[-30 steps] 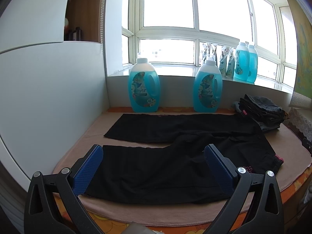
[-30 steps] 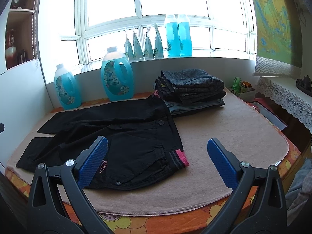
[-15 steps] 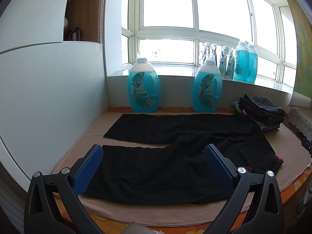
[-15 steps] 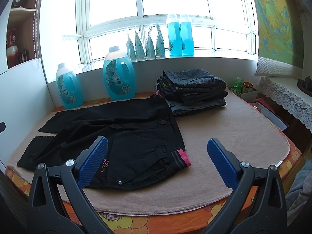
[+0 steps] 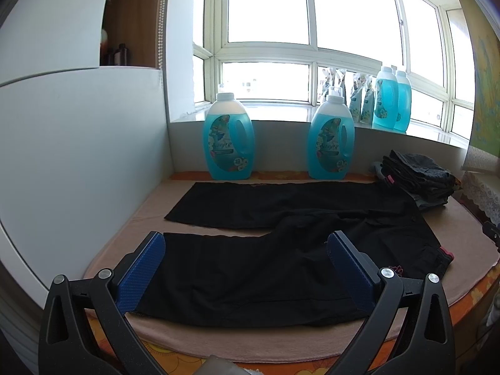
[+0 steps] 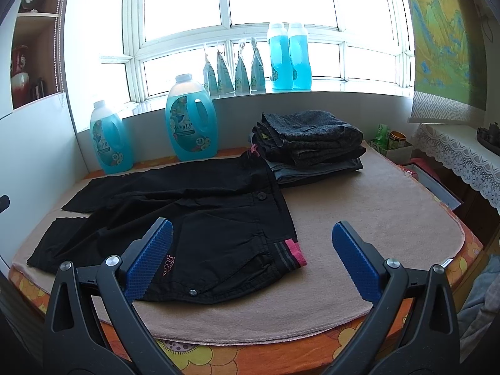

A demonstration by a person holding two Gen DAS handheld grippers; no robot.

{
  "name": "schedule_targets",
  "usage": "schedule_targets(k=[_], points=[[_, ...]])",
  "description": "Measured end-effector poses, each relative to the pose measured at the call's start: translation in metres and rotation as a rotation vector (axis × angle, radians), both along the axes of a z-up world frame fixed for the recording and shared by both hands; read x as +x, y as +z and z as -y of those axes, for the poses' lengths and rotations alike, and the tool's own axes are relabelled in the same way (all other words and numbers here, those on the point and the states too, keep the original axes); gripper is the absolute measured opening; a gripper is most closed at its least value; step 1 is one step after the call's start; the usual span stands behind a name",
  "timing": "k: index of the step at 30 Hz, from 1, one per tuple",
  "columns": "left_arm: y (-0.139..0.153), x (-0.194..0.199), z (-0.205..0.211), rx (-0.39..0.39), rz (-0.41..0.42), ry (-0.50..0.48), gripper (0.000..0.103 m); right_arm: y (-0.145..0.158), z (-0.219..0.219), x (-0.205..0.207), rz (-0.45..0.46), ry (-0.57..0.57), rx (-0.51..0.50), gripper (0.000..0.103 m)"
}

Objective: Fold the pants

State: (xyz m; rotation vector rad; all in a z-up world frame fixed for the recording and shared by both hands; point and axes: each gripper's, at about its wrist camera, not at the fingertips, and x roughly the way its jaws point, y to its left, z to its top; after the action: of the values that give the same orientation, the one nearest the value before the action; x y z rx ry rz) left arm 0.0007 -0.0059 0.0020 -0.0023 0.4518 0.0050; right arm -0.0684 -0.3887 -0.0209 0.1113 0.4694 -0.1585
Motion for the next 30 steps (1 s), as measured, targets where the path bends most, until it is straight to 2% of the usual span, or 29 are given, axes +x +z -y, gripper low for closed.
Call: schedule_targets(k=[22, 30], points=[[-0.004, 0.006, 0.003, 0.002, -0.014, -0.011, 0.103, -0.001, 0.0, 0.002, -0.001, 0.001, -0.001, 0.103], [-0.015, 0.024, -0.009, 0.004, -0.04, -0.007, 0.103, 0.004, -0.007, 0.02, 0.002, 0.042, -0.062, 0.103]])
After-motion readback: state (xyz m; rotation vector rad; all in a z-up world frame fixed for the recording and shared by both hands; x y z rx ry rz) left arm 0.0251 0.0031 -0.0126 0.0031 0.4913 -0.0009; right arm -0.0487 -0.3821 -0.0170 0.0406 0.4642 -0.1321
